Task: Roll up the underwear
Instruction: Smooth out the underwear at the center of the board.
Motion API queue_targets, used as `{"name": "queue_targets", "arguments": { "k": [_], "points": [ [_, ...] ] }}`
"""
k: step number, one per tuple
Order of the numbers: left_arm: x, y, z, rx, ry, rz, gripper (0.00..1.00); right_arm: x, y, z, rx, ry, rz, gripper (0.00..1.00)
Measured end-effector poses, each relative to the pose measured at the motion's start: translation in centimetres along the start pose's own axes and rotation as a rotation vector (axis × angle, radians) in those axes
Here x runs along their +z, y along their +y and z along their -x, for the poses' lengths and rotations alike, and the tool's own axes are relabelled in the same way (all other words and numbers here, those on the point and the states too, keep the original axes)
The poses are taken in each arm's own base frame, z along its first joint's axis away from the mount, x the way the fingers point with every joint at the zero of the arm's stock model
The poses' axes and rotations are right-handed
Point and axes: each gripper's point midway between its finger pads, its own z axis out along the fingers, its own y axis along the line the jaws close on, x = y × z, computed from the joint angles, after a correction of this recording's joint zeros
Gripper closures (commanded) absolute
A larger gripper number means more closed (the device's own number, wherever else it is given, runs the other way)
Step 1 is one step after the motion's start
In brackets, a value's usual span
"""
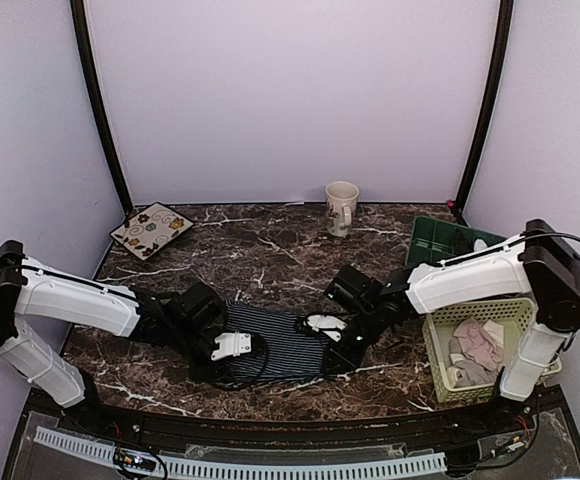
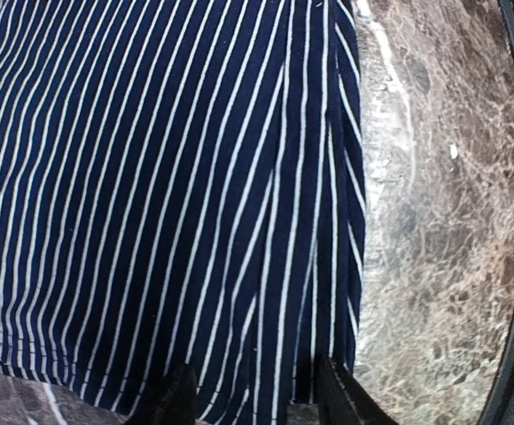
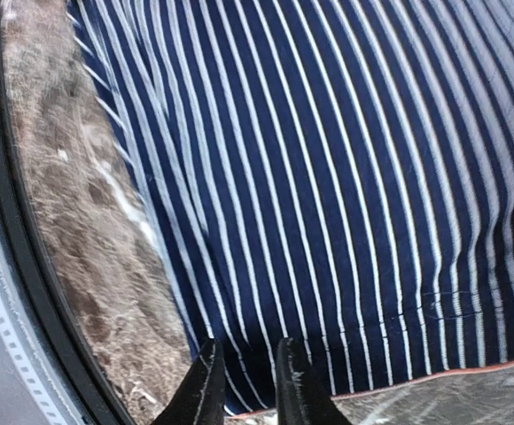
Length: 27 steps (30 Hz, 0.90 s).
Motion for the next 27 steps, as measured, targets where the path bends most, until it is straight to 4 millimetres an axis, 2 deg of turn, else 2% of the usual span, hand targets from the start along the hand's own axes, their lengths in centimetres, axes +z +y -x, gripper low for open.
{"name": "queue_targets", "arguments": {
  "k": [3, 7, 11, 13, 16, 17, 24, 27],
  "points": [
    [-0.1, 0.4, -0.1, 0.012, 0.009, 0.024, 0.6, 0.9, -0.2, -1.0, 0.006, 0.03, 0.009, 0.85],
    [-0.6, 0.4, -0.4, 0.022, 0.013, 0.04, 0.66, 1.0, -0.2, -0.9, 0.005, 0.029, 0.016, 0.89],
    [-2.1, 0.2, 0.0, 0.027, -0.026, 0.054, 0.69, 1.0, -0.2, -0.9, 0.007, 0.029, 0.021, 0.9],
    [-2.7, 0.3, 0.6, 0.031, -0.054, 0.063, 0.7, 1.0, -0.2, -0.9, 0.007, 0.028, 0.022, 0.88],
    [-2.8, 0.2, 0.7, 0.034, -0.063, 0.059, 0.7, 0.8, -0.2, -0.8, 0.01, 0.025, 0.021, 0.73],
    [-2.7, 0.1, 0.7, 0.036, -0.06, 0.054, 0.7, 0.7, -0.1, -0.7, 0.008, 0.023, 0.021, 0.71],
    [-1.6, -0.4, -0.1, 0.049, -0.025, 0.013, 0.72, -1.8, 0.3, 0.0, -0.032, -0.047, -0.015, 0.7],
    [-1.3, -0.6, -0.3, 0.05, -0.016, 0.0, 0.72, -2.3, 0.6, 0.2, -0.061, -0.06, -0.016, 0.69]
  ]
}}
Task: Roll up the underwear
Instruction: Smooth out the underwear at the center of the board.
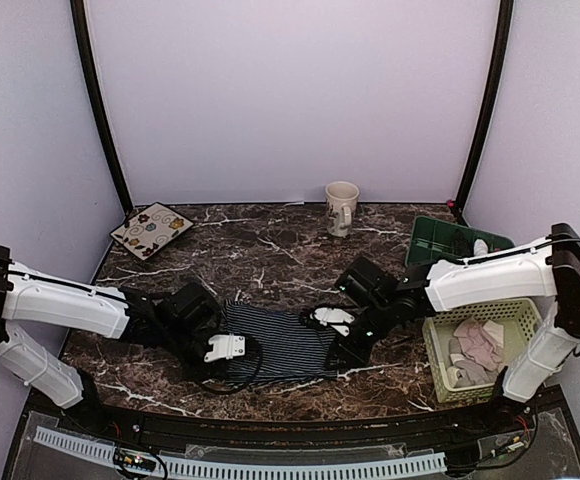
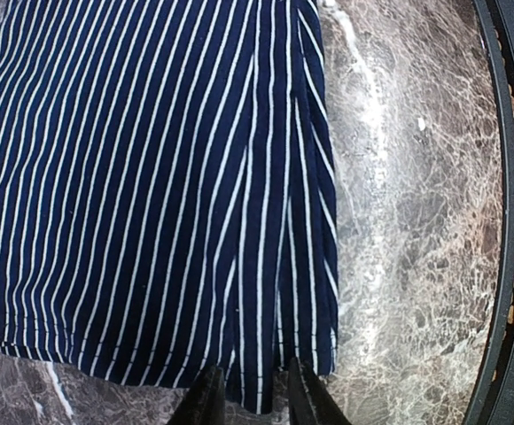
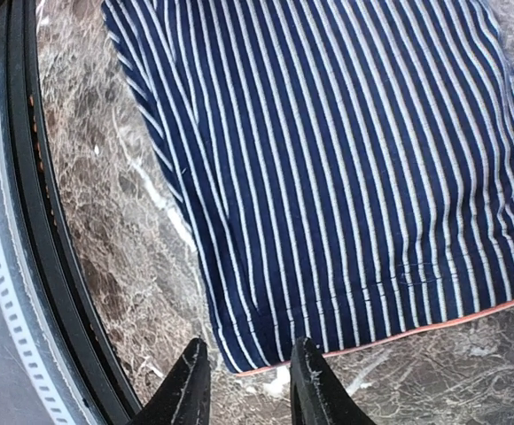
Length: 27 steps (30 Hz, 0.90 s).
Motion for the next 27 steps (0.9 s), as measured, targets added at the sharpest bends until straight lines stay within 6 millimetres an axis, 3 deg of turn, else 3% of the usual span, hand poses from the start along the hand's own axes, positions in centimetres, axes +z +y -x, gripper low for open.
{"name": "queue_targets", "arguments": {
  "k": [5, 15, 21, 27],
  "points": [
    [0.5, -0.2, -0.3, 0.003, 0.014, -0.016, 0.75, 0.7, 0.7, -1.1, -0.043, 0.05, 0.01, 0.7],
    [0.6, -0.1, -0.1, 0.015, 0.017, -0.018, 0.95, 2.5, 0.0, -2.9, -0.051, 0.128, -0.012, 0.79],
    [-0.6, 0.3, 1.7, 0.027, -0.036, -0.011, 1.0, 2.5, -0.2, -2.9, -0.051, 0.129, -0.025, 0.84],
    [-1.7, -0.8, 3.5, 0.046, -0.119, -0.069, 1.0, 2.5, -0.4, -2.9, -0.045, 0.128, -0.029, 0.88]
  ]
}}
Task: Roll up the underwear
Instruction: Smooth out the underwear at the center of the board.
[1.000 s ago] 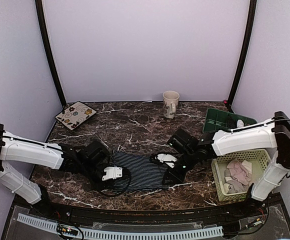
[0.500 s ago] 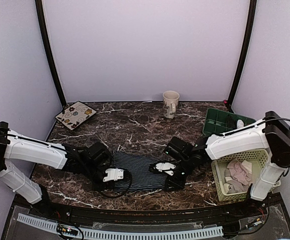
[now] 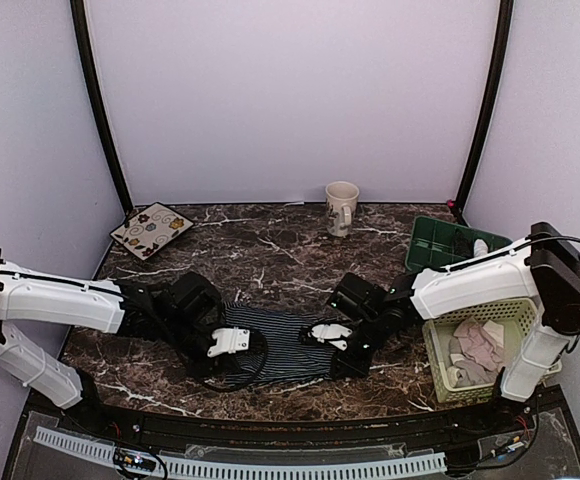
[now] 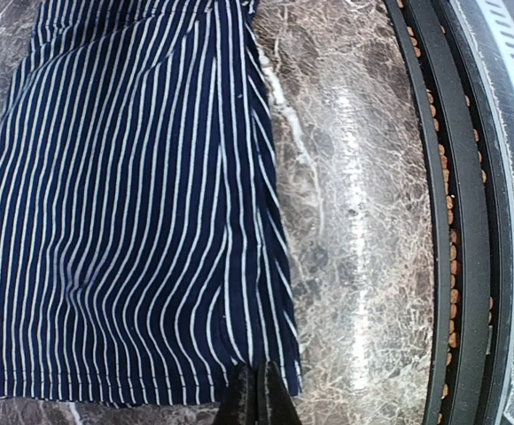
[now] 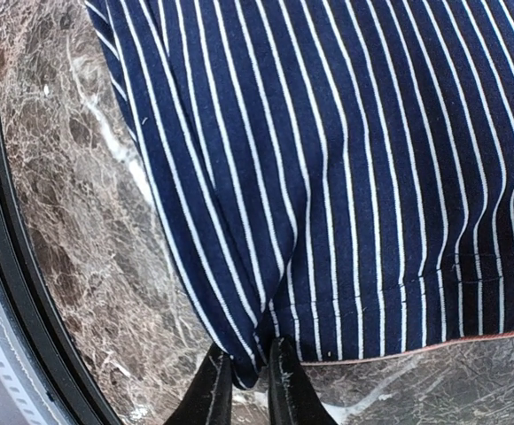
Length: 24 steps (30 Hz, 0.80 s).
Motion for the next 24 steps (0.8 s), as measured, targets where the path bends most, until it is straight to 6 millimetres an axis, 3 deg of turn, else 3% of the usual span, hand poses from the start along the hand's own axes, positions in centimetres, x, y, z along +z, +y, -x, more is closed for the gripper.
{"name": "queue_targets", "arguments": {
  "k": [11, 21, 22, 24],
  "points": [
    [2.4, -0.3, -3.4, -0.022, 0.136, -0.023, 1.0, -0.1, -0.5, -0.1, 0.025, 0.0, -0.004, 1.0],
    [1.9, -0.1, -4.1, -0.003, 0.147, 0.021, 1.0, -0.2, -0.7, -0.3, 0.012, 0.008, -0.016, 1.0],
    [1.7, -0.2, -4.3, -0.001, 0.15, 0.025, 0.97, -0.3, -0.7, -0.3, 0.011, 0.009, -0.018, 1.0],
    [1.2, -0.4, -4.8, 0.003, 0.157, 0.031, 0.79, -0.3, -0.6, -0.4, 0.007, 0.013, -0.019, 0.81]
  ]
}}
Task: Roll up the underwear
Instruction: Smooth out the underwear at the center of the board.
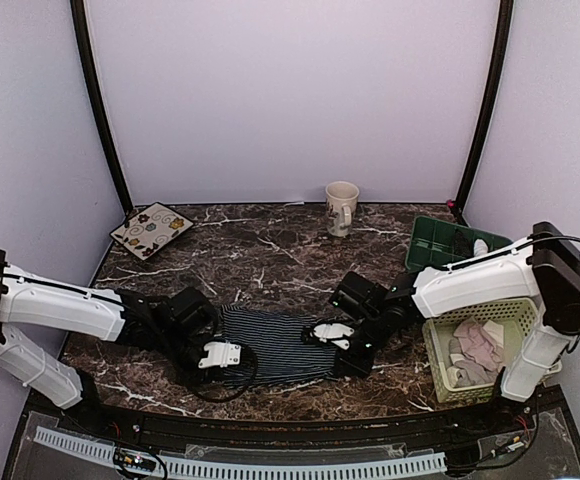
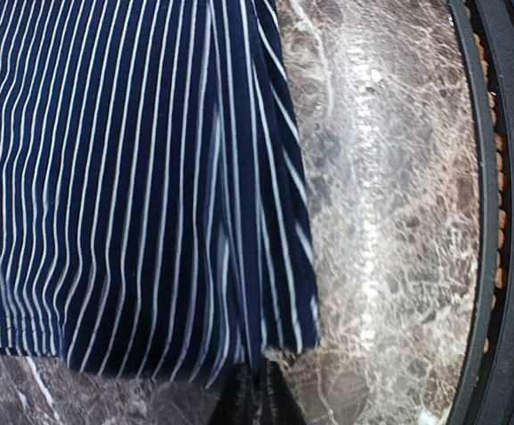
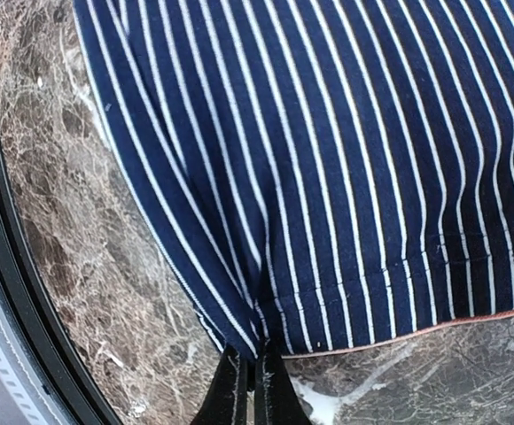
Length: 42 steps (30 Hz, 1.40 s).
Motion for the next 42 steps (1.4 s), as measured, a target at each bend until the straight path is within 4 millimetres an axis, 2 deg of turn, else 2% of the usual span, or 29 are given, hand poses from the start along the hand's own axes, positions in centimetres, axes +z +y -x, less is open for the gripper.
{"name": "queue_targets", "arguments": {
  "k": [2, 5, 7, 10, 12, 13, 14, 16, 18, 21, 23, 25, 27, 29, 32, 36, 40, 42],
  "points": [
    [-0.5, -0.2, -0.2, -0.003, 0.001, -0.002, 0.61, 0.0, 0.2, -0.2, -0.005, 0.007, 0.004, 0.66],
    [-0.9, -0.4, -0.1, -0.023, -0.006, -0.001, 0.49, -0.4, 0.5, -0.5, -0.012, 0.019, 0.01, 0.55],
    [-1.6, 0.0, 0.2, -0.048, -0.026, 0.018, 0.4, -1.3, 0.6, -0.1, -0.001, -0.008, 0.006, 0.47],
    [-3.4, 1.7, 1.5, -0.114, -0.097, 0.082, 0.28, -4.4, 0.7, 1.8, 0.021, -0.121, -0.011, 0.3],
    [-5.5, 4.3, 2.8, -0.2, -0.177, 0.166, 0.06, -7.7, 0.1, 3.9, 0.043, -0.256, -0.042, 0.06],
    [-6.3, 5.5, 3.2, -0.23, -0.208, 0.21, 0.02, -9.4, -0.3, 4.8, 0.065, -0.325, -0.063, 0.01],
    [-7.4, 6.8, 3.8, -0.273, -0.247, 0.258, 0.01, -10.6, -0.8, 5.6, 0.084, -0.381, -0.083, 0.0],
    [-9.1, 9.4, 4.7, -0.36, -0.306, 0.348, 0.03, -13.5, -2.0, 7.0, 0.12, -0.518, -0.138, 0.0],
    [-10.3, 11.3, 5.7, -0.423, -0.348, 0.381, 0.1, -15.4, -3.3, 7.7, 0.164, -0.616, -0.171, 0.02],
    [-10.7, 14.2, 7.5, -0.527, -0.384, 0.354, 0.33, -15.7, -5.8, 8.8, 0.241, -0.643, -0.183, 0.15],
    [-10.3, 15.8, 8.4, -0.593, -0.404, 0.307, 0.45, -14.5, -7.2, 9.7, 0.284, -0.615, -0.167, 0.25],
    [-9.3, 16.8, 8.8, -0.659, -0.412, 0.249, 0.56, -12.5, -8.2, 10.4, 0.329, -0.576, -0.127, 0.32],
    [-7.7, 17.1, 8.5, -0.729, -0.396, 0.189, 0.64, -10.1, -8.5, 10.2, 0.369, -0.528, -0.079, 0.36],
    [-5.8, 16.8, 7.8, -0.79, -0.363, 0.127, 0.67, -8.1, -8.6, 9.7, 0.408, -0.481, -0.031, 0.4],
    [-3.2, 16.0, 6.3, -0.874, -0.291, 0.054, 0.71, -5.8, -8.5, 9.7, 0.443, -0.429, 0.033, 0.46],
    [-1.1, 15.4, 4.3, -0.961, -0.212, 0.006, 0.8, -3.6, -8.5, 9.6, 0.473, -0.387, 0.102, 0.51],
    [0.9, 15.2, 0.8, -1.055, -0.106, 0.001, 0.84, -1.2, -9.7, 7.2, 0.548, -0.323, 0.14, 0.53],
    [1.2, 15.5, -0.4, -1.09, -0.088, 0.007, 0.84, -1.1, -9.9, 6.7, 0.559, -0.327, 0.166, 0.53]
  ]
}}
